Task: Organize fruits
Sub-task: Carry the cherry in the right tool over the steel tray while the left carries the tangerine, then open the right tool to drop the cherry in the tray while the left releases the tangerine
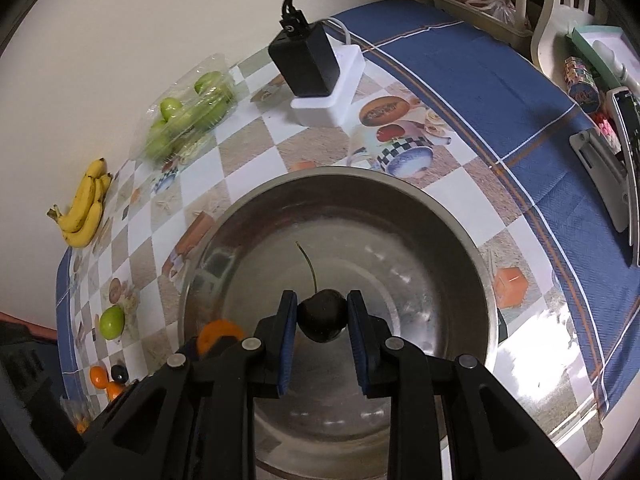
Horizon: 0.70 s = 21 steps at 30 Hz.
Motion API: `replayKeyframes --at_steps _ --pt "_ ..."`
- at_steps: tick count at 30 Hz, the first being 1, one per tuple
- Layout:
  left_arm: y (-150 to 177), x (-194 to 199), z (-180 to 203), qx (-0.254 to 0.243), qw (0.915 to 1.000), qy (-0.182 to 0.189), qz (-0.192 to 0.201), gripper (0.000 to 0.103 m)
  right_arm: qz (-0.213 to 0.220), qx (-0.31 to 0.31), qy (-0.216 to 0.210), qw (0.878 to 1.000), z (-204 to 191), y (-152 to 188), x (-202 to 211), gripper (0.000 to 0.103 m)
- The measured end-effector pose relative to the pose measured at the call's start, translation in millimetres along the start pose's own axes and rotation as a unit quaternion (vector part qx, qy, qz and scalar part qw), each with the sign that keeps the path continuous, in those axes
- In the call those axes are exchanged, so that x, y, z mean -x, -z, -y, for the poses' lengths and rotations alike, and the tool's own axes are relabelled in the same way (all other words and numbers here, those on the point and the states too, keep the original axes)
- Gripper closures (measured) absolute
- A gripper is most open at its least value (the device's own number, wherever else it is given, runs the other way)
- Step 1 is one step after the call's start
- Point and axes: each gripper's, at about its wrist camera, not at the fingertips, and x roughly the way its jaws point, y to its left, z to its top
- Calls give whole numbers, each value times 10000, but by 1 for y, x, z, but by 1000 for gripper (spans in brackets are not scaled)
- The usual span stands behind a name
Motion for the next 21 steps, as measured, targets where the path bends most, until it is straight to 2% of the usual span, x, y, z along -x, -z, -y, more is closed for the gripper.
replayKeyframes --at_steps 8,11,15,18,21 --pt "-5 -9 -15 222 9995 -223 -36 66 -130 -5 35 9999 2 0 -13 76" --pt "-6 -9 -21 349 9993 -129 -19 66 -173 35 49 9998 0 0 -17 76" --pt "-8 -4 -24 330 9990 -301 91 66 -234 143 75 9996 -6 2 -22 76" --pt "-9 -2 -32 466 9986 -230 97 66 -302 203 90 9993 -10 3 -27 76" --pt "-10 0 -37 517 9981 -321 132 66 -341 271 115 9990 -14 4 -30 76"
